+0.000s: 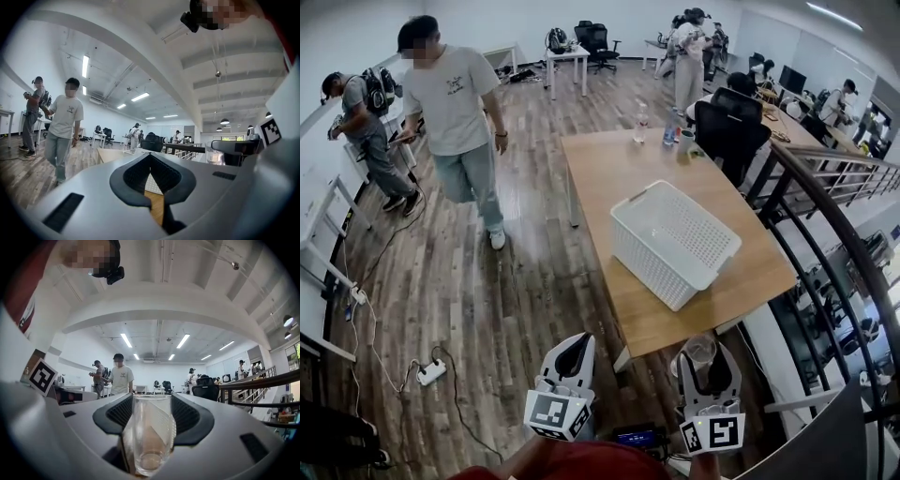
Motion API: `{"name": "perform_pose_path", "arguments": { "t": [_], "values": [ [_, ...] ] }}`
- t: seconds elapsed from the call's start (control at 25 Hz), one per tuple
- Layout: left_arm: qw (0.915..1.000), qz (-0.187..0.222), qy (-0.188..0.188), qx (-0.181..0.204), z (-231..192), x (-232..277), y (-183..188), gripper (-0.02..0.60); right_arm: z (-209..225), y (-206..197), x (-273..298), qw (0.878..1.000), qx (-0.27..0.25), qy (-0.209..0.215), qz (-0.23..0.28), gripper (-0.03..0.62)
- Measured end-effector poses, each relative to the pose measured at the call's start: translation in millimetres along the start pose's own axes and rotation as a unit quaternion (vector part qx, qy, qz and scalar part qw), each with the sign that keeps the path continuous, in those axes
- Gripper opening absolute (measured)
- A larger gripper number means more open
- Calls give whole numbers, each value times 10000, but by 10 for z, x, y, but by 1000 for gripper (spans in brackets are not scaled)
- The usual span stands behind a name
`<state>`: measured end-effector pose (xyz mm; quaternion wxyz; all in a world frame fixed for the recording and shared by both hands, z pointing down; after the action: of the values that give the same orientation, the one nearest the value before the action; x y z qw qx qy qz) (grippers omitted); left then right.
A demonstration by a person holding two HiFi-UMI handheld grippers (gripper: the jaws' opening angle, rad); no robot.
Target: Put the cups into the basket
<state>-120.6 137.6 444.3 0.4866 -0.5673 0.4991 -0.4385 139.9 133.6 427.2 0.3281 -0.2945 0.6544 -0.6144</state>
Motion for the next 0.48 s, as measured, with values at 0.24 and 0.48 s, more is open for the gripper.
{"name": "perform_pose_path", "arguments": {
  "t": [0.24,0.48],
  "values": [
    [9994,-33,-338,11,-144,371,53,6,33,48,284,9997,-55,-222,-110,264],
    [9980,-15,-631,30,-338,710,118,7,9,111,605,9990,-176,-408,-106,264]
  ]
}}
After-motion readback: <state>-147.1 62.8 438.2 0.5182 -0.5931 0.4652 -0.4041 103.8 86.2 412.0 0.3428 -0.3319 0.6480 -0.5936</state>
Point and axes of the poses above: the fingertips, and each gripper's own axes: x forward along the fingers, z to its right, y out of its top, the point moved 8 cm from there along -x, backward along the fingers, and after that the axes turned 11 degrees about y, right-handed, at the moved point
